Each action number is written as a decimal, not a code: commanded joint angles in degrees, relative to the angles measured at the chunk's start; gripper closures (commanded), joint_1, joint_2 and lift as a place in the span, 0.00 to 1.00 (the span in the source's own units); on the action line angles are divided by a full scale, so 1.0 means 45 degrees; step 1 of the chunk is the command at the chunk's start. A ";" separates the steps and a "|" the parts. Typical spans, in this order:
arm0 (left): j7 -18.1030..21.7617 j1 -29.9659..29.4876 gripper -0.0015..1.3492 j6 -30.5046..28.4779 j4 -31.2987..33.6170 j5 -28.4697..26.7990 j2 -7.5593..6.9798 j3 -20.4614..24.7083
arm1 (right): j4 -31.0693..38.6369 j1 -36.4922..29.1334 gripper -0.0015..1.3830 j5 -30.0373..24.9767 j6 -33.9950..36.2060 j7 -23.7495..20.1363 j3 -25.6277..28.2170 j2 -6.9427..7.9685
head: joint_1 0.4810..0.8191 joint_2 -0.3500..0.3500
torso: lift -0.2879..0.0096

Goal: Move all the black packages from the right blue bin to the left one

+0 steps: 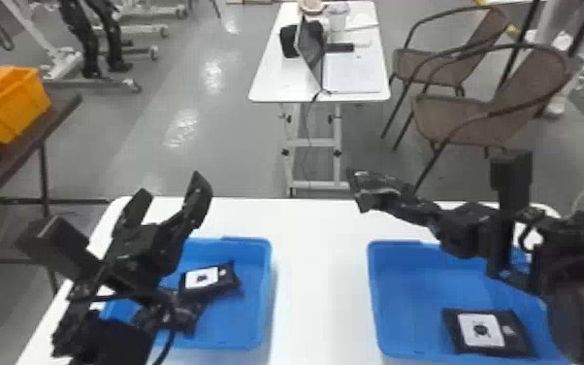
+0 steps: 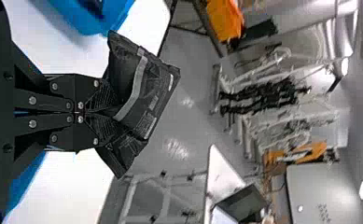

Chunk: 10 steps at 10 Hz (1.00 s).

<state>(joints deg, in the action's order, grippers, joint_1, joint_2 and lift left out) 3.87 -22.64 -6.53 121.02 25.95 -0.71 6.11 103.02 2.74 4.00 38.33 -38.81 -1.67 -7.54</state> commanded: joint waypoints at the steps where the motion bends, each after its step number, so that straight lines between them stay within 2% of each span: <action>1: 0.0000 0.0440 0.03 -0.0619 -0.0019 0.0835 -0.0526 -0.0264 | -0.1409 0.1247 0.84 0.0888 -0.0919 -0.0088 -0.1367 0.0034 | 0.63 0.71 | 0.83; 3: 0.0079 0.1007 0.03 -0.1146 -0.0351 0.1578 -0.1073 -0.0772 | -0.3011 0.2478 0.84 0.1942 -0.2130 -0.0400 -0.2754 0.0288 | 0.63 0.78 | 0.83; 4: 0.0196 0.1202 0.03 -0.1361 -0.0546 0.1929 -0.1093 -0.0986 | -0.3597 0.2907 0.84 0.2450 -0.2502 -0.0517 -0.3320 0.0405 | 0.63 0.81 | 0.83; 6: 0.0645 0.1495 0.03 -0.1790 -0.0878 0.2457 -0.0858 -0.1026 | -0.4339 0.3513 0.84 0.3524 -0.2912 -0.0654 -0.4297 0.0444 | 0.62 0.85 | 0.83; 10: 0.0918 0.1846 0.05 -0.1927 -0.1308 0.3042 -0.0780 -0.1338 | -0.4769 0.3943 0.84 0.4364 -0.3087 -0.0654 -0.5156 0.0425 | 0.61 0.88 | 0.83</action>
<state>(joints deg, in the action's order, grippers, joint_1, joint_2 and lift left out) 8.00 -14.49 -15.21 115.29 39.50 -4.22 0.26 81.80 20.25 23.20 24.54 -41.72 -24.48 -5.63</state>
